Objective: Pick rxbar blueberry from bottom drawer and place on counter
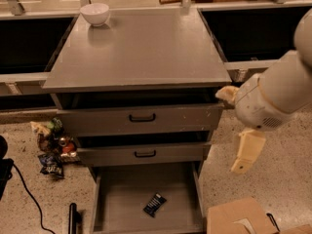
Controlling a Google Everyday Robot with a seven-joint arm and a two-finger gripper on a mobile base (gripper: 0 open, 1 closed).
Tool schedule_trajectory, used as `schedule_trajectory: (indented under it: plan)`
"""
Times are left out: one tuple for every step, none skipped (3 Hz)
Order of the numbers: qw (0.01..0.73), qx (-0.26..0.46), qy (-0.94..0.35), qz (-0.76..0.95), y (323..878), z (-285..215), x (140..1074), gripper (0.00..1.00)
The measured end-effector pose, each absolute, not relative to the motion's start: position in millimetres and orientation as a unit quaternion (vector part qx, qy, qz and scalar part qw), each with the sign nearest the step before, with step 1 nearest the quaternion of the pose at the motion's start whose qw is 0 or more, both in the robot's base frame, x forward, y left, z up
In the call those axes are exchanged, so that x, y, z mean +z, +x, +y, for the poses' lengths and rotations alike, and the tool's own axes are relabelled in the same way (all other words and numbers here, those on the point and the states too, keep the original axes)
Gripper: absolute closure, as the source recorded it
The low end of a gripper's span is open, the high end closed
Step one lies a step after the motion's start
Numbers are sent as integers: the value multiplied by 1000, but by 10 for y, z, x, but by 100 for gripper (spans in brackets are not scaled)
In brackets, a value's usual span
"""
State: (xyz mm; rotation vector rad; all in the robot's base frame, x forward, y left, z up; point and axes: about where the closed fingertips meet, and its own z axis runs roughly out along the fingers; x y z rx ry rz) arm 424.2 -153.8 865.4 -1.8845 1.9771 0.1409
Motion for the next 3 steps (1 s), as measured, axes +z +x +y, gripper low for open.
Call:
schedule_trajectory:
  plan:
    - [187, 114, -686, 694, 4095, -1259, 8058, 0]
    - [187, 114, -686, 694, 4096, -1259, 8056, 0]
    - [187, 131, -693, 684, 4165, -1225, 7734, 0]
